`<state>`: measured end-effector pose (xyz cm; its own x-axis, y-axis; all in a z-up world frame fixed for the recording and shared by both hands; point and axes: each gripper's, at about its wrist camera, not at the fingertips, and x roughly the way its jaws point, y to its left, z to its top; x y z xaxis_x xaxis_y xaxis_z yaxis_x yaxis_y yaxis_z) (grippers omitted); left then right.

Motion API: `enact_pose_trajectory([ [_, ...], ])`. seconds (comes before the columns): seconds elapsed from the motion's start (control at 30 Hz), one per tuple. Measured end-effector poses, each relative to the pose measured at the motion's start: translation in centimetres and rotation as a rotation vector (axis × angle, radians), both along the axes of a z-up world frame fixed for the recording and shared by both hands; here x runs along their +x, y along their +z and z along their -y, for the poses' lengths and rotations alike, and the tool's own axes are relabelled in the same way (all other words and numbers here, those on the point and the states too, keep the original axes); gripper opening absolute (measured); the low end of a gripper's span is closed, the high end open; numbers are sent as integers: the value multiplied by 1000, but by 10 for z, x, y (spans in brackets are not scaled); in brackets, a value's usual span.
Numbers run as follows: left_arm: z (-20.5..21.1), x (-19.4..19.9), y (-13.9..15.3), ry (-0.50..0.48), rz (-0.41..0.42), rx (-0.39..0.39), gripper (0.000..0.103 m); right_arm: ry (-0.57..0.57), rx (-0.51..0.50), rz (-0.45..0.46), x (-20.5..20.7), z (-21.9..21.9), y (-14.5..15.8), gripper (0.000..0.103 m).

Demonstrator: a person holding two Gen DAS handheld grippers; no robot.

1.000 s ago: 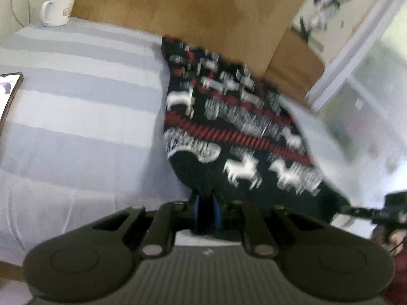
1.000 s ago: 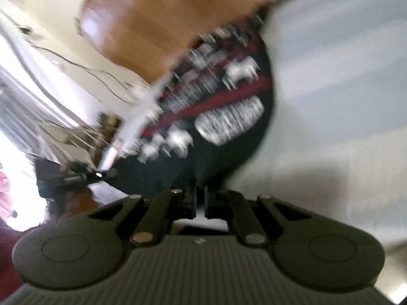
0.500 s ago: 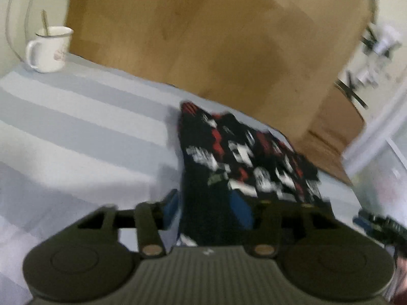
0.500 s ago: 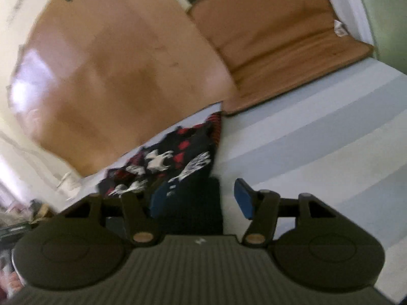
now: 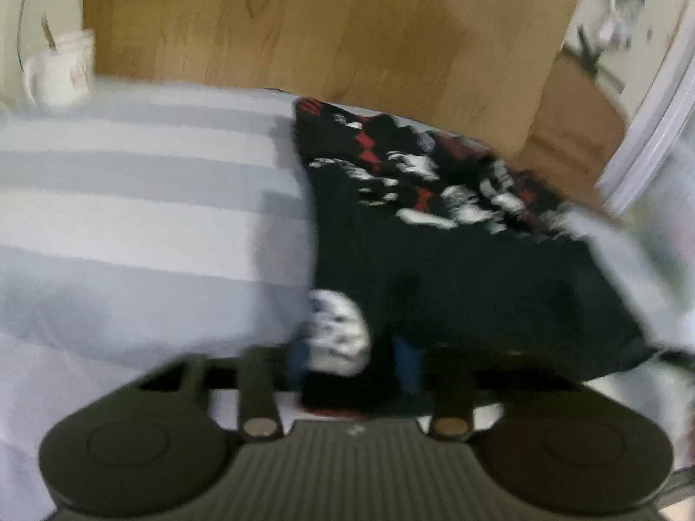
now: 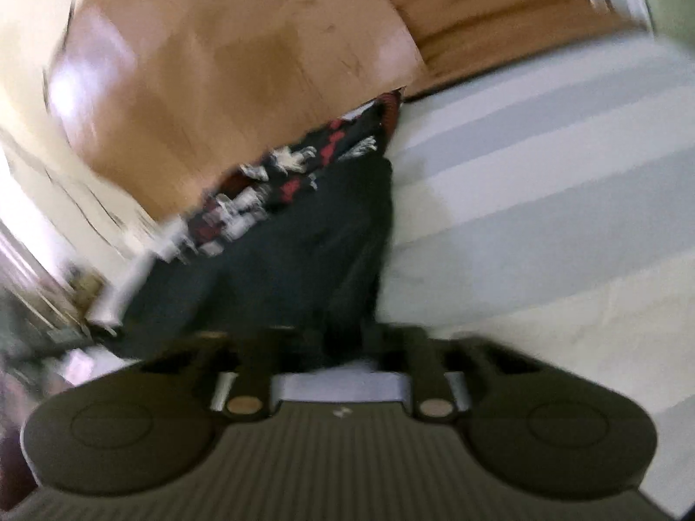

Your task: Fold small clothes

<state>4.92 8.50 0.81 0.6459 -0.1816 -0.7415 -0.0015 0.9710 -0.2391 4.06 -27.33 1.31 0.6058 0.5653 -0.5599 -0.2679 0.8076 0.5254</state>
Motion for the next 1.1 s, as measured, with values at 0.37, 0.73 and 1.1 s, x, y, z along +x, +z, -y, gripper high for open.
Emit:
enact_pose_trajectory([
  [0.37, -10, -4, 7, -27, -17, 61, 52, 38, -180, 15, 1, 18, 16, 36],
  [0.73, -46, 77, 66, 8, 147, 144, 100, 19, -75, 156, 97, 16, 73, 62],
  [1.1, -27, 253, 3, -20, -5, 76, 101, 255, -189, 45, 277, -113, 32, 74],
])
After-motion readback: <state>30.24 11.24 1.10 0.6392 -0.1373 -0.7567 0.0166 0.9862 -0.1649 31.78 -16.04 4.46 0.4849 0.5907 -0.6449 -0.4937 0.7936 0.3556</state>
